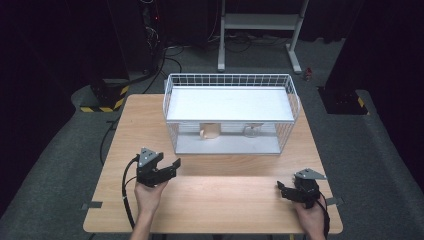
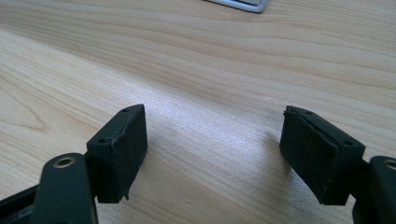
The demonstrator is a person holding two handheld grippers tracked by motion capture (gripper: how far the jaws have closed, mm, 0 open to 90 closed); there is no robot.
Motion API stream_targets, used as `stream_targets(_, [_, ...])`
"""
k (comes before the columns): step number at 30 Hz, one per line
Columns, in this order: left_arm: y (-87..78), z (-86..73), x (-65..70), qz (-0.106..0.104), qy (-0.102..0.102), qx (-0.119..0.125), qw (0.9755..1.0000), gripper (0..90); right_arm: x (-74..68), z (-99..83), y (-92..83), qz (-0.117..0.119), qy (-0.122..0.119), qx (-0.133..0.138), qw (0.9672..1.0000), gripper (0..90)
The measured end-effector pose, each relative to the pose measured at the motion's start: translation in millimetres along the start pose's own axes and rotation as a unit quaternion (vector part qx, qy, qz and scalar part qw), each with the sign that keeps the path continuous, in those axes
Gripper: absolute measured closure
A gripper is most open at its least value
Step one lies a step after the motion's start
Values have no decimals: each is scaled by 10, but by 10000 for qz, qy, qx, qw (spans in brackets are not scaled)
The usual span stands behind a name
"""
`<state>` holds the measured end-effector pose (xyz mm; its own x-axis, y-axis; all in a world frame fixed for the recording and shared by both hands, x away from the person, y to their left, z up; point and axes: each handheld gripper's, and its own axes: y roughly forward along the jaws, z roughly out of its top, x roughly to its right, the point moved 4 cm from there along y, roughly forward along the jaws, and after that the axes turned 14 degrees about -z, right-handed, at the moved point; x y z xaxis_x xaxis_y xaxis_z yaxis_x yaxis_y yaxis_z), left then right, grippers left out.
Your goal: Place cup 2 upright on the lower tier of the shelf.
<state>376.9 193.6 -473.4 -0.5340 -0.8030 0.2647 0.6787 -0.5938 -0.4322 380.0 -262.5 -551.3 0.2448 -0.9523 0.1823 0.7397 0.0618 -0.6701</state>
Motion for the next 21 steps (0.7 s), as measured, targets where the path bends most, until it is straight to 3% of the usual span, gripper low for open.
stream_targets(13, [-109, -134, -75, 340, 33, -61, 9994, 277, 0, 0, 0, 0, -1, 1, 10000, 233])
stream_targets(21, [-122, -210, -78, 436, 23, -109, 9990, 277, 0, 0, 0, 1, -1, 0, 10000, 233])
